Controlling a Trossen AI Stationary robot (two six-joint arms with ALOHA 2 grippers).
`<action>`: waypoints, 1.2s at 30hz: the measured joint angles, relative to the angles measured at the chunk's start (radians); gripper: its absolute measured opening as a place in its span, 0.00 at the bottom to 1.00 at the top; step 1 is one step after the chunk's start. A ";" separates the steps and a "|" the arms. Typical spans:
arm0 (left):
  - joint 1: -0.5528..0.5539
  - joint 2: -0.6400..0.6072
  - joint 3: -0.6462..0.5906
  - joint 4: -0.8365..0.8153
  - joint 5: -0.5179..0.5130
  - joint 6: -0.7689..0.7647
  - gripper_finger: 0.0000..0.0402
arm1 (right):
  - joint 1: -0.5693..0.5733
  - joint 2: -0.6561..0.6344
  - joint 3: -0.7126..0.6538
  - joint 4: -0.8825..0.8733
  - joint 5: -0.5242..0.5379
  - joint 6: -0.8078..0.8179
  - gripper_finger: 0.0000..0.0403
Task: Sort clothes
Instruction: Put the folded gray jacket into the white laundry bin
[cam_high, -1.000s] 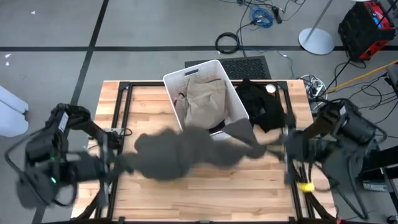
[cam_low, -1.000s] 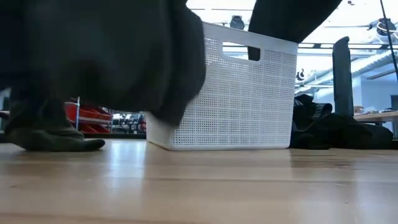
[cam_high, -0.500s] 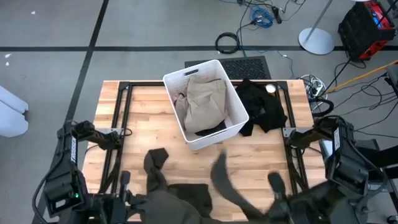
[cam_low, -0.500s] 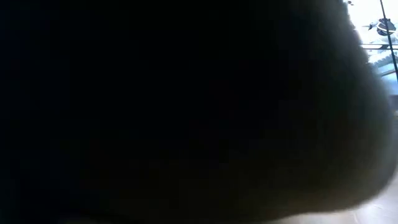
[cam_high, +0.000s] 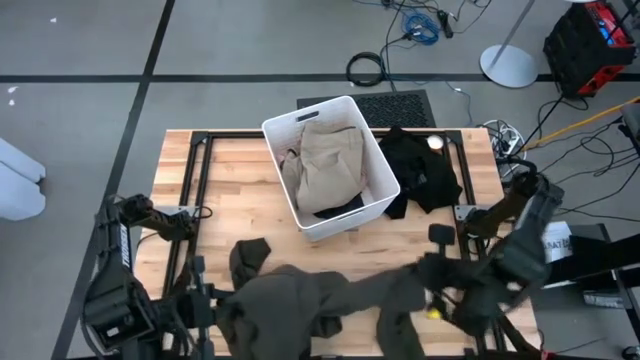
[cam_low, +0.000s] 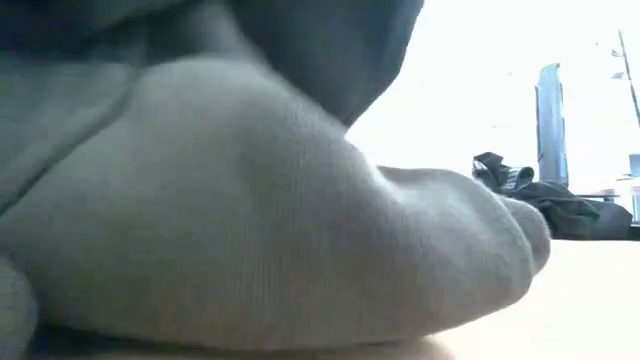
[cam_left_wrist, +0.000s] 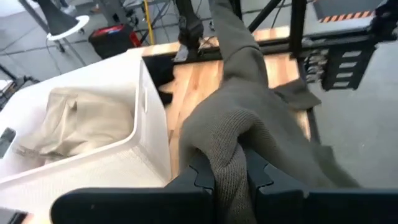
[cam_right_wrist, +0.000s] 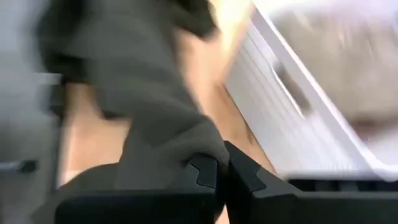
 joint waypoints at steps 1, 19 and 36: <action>0.000 0.000 -0.019 0.000 0.005 -0.018 0.06 | -0.011 -0.012 -0.070 0.004 -0.006 0.058 0.00; 0.089 0.000 -0.145 0.059 0.133 -0.047 0.06 | -0.112 -0.067 -0.569 0.448 -0.359 0.097 0.15; 0.093 0.000 -0.145 0.089 0.145 0.004 0.06 | -0.156 -0.074 -0.344 0.634 -0.286 -0.296 0.32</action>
